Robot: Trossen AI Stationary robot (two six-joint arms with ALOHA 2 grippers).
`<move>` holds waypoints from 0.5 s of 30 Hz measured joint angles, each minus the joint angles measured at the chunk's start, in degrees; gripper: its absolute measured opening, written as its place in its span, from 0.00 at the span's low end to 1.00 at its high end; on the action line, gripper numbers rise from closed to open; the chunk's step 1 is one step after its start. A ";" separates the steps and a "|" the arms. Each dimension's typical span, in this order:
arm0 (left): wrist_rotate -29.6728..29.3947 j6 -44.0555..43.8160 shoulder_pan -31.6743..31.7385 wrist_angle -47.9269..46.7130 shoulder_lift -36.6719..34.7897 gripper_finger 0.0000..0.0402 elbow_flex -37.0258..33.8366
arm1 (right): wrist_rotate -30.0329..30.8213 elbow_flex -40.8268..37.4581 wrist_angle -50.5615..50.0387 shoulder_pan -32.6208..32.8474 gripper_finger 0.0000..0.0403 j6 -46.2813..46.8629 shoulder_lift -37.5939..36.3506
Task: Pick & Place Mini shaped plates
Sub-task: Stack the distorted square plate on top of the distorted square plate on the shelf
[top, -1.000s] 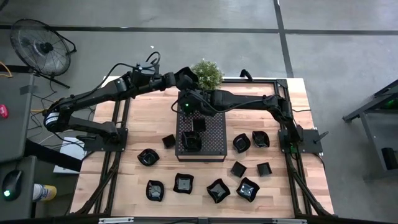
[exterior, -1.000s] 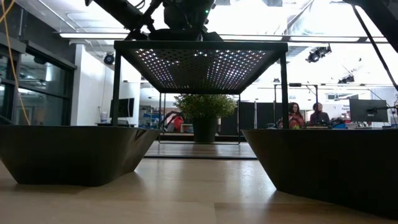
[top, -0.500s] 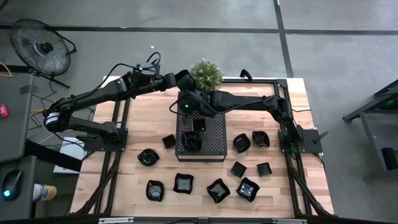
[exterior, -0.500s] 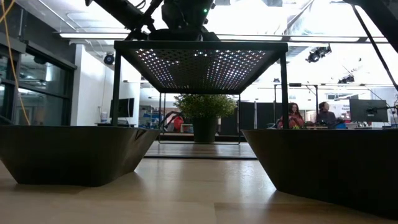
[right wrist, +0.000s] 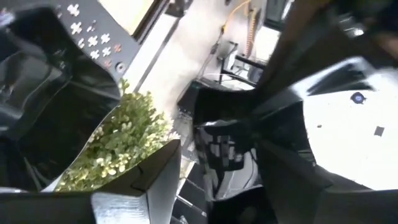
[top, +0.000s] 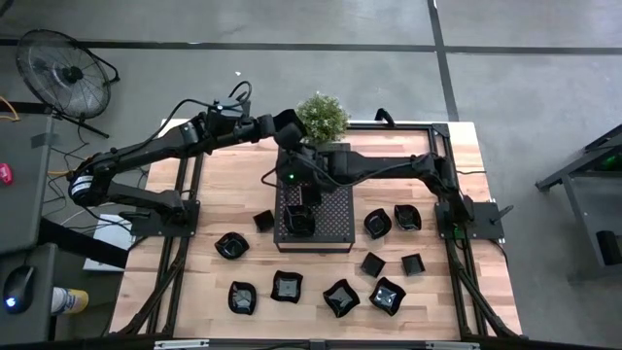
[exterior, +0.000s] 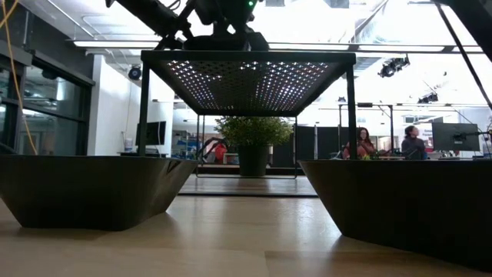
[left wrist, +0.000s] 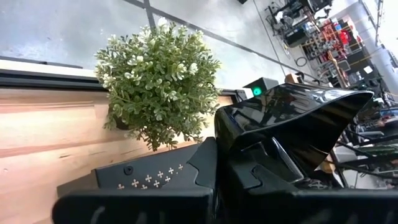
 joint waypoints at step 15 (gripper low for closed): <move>5.75 1.53 4.54 -0.06 -0.19 0.00 0.00 | 6.90 0.02 -7.71 5.42 0.51 20.50 -10.51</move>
